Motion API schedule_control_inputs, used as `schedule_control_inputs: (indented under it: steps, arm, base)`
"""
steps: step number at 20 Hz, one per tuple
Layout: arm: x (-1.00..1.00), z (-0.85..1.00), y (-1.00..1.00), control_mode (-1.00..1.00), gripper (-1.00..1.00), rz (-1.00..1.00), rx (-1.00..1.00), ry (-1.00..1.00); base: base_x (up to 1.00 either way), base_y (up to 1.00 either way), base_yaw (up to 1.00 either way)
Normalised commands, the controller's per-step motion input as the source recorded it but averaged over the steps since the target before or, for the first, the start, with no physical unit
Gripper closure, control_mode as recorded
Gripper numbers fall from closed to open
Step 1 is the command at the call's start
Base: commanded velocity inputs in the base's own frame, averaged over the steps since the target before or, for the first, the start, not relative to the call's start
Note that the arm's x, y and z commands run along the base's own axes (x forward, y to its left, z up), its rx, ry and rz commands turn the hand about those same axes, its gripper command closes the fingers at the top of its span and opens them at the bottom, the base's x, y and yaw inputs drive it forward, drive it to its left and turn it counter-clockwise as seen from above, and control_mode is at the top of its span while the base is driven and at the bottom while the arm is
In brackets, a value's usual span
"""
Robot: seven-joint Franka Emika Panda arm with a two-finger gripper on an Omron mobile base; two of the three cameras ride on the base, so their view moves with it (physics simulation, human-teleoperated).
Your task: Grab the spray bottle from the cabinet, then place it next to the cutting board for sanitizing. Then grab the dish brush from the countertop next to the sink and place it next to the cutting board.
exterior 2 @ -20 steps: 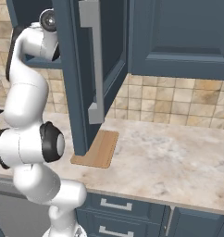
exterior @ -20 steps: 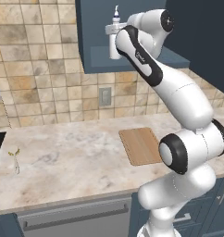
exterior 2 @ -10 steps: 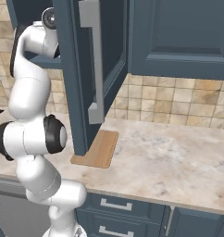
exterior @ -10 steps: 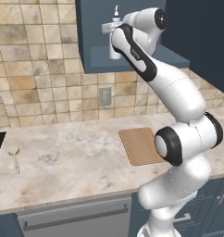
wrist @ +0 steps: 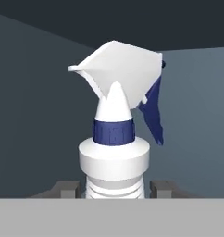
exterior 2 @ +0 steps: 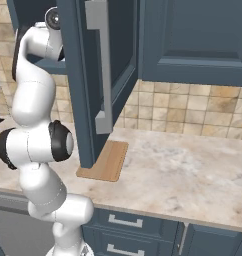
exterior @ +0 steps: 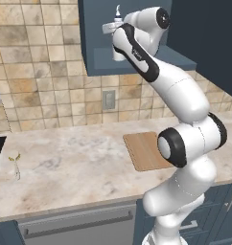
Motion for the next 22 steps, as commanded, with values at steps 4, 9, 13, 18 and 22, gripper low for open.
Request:
schedule_control_inputs:
  steps: [4, 9, 13, 18, 22]
  arm:
    - [0.0, 0.0, 0.0, -1.0, 1.0, -0.01, 0.06, 0.02]
    - [0.0, -0.05, 0.0, -1.0, 1.0, -0.1, 0.32, 0.19]
    - [-0.32, 0.0, -0.07, -1.0, 1.0, -0.08, 0.23, 0.05]
    - [-0.78, 0.0, -0.07, -1.0, 1.0, -0.1, 0.19, -0.03]
    - [-0.99, -0.16, -0.02, -1.0, 1.0, -0.09, 0.19, -0.13]
  base:
    - [0.0, 0.0, 0.0]
    - [0.0, 0.0, 0.0]
    - [0.0, 0.0, 0.0]
    - [0.0, 0.0, 0.0]
    - [0.0, 0.0, 0.0]
